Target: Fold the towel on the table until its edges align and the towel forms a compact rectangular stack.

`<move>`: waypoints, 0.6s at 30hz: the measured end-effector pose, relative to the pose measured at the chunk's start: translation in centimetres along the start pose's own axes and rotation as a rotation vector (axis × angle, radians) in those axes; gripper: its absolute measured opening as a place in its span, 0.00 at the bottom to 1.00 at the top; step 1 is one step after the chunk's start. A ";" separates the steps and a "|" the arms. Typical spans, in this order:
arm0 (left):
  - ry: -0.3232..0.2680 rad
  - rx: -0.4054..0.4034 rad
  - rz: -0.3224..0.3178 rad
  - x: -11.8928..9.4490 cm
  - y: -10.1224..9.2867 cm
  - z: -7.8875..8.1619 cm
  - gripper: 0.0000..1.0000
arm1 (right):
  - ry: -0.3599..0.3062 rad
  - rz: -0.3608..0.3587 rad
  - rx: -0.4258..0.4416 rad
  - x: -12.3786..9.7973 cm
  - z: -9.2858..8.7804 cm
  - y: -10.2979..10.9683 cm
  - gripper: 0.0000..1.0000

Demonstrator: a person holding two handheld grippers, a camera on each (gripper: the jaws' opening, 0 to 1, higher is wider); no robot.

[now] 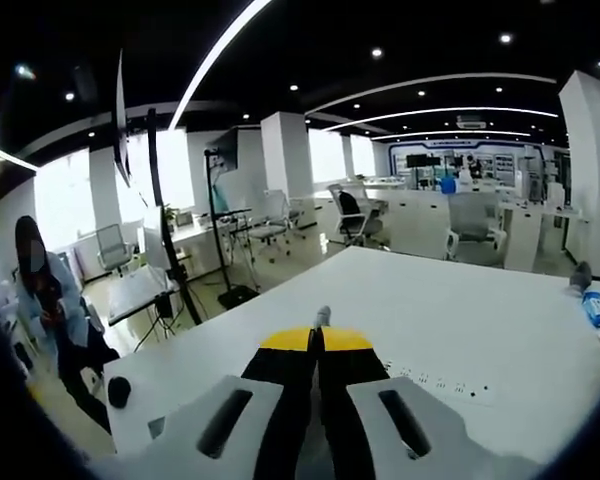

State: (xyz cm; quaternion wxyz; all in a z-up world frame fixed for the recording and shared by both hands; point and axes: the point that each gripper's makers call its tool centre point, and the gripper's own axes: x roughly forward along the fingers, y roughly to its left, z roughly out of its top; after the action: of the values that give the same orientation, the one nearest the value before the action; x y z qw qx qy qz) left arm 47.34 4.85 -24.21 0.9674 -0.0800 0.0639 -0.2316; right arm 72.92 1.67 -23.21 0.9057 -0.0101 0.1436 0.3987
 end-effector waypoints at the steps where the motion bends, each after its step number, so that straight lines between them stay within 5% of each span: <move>1: 0.001 -0.005 0.005 -0.2 0.2 -0.2 0.09 | 0.001 0.001 0.000 0.0 -0.1 0.1 0.00; 18: 0.020 -0.066 0.071 -1.4 2.5 -2.6 0.09 | 0.049 0.011 0.012 2.8 -2.5 0.3 0.00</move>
State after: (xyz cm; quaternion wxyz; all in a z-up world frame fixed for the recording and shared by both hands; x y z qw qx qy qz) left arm 46.77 7.41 -27.05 0.9711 -0.1073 0.0839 -0.1958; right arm 73.88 3.58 -26.30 0.8997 -0.0138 0.1681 0.4027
